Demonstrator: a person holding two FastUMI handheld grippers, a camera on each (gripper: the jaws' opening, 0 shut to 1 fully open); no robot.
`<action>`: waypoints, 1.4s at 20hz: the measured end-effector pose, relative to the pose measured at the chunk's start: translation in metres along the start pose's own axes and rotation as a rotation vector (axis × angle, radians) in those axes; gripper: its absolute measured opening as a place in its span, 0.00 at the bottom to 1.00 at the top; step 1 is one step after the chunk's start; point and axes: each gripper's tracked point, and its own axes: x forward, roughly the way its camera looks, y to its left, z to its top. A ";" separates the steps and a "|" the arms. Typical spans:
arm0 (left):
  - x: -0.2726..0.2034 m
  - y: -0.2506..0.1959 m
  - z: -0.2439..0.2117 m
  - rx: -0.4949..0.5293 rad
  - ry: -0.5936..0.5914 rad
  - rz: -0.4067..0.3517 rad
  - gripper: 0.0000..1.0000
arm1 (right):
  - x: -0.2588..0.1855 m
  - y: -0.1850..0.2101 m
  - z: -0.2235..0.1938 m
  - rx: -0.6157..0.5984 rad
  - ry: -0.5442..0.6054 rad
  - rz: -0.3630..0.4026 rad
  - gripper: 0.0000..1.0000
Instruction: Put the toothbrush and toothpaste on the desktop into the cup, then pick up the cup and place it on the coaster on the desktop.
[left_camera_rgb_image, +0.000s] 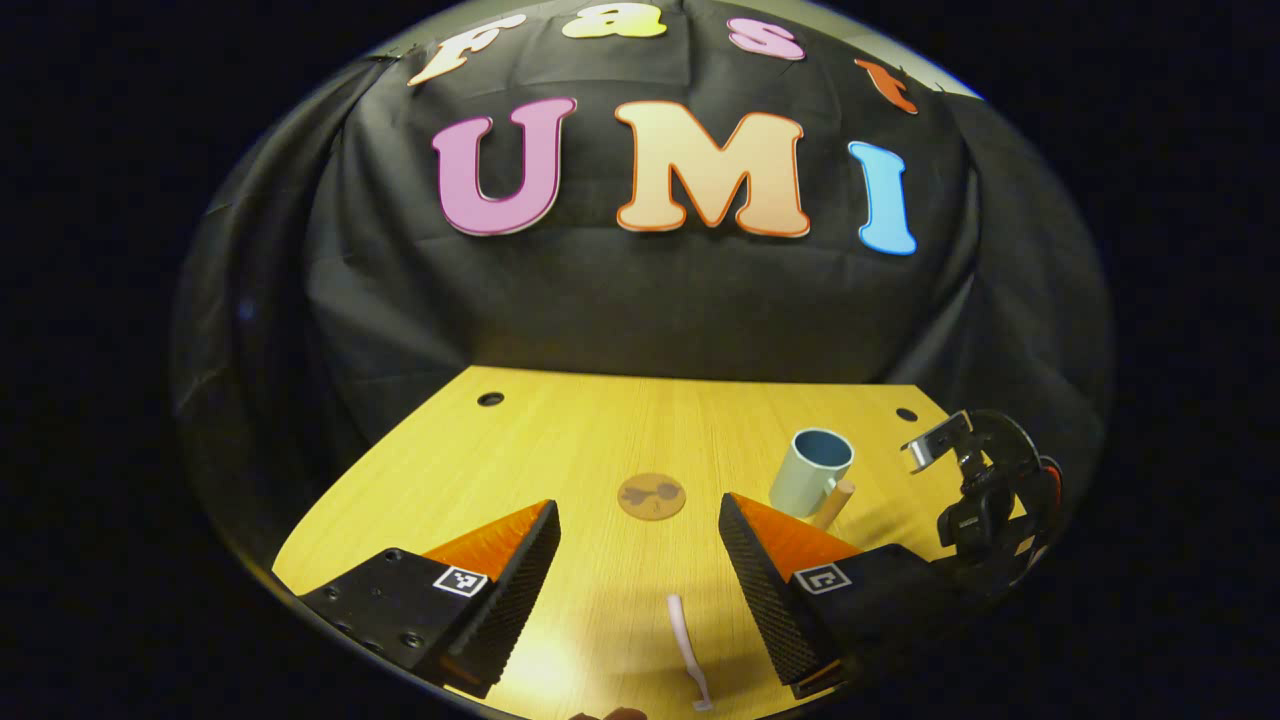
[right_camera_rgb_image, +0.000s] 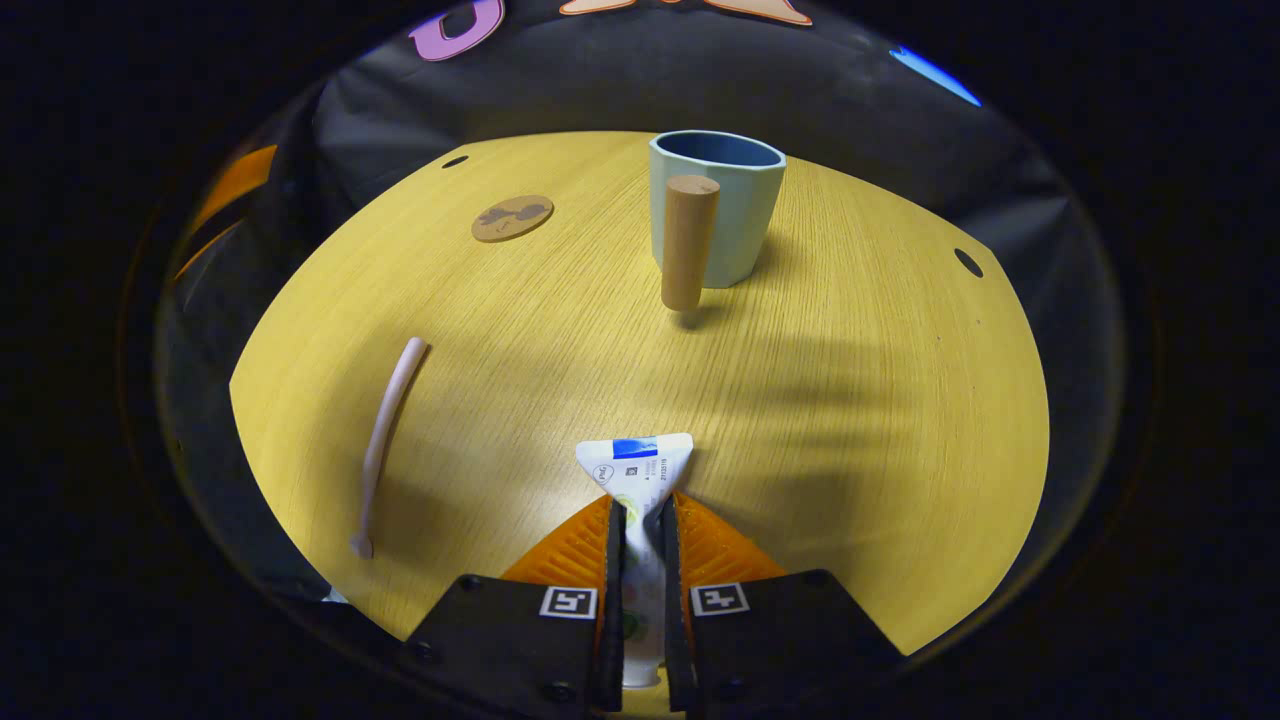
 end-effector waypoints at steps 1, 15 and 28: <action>0.004 0.000 -0.013 -0.002 0.048 0.003 0.94 | 0.000 0.000 0.000 0.007 -0.004 0.002 0.20; 0.033 -0.011 -0.133 -0.002 0.486 -0.028 0.95 | -0.002 0.000 -0.002 0.013 -0.037 0.003 0.20; 0.026 -0.016 -0.176 0.060 0.769 -0.026 0.95 | -0.002 0.000 0.000 0.025 -0.052 0.012 0.20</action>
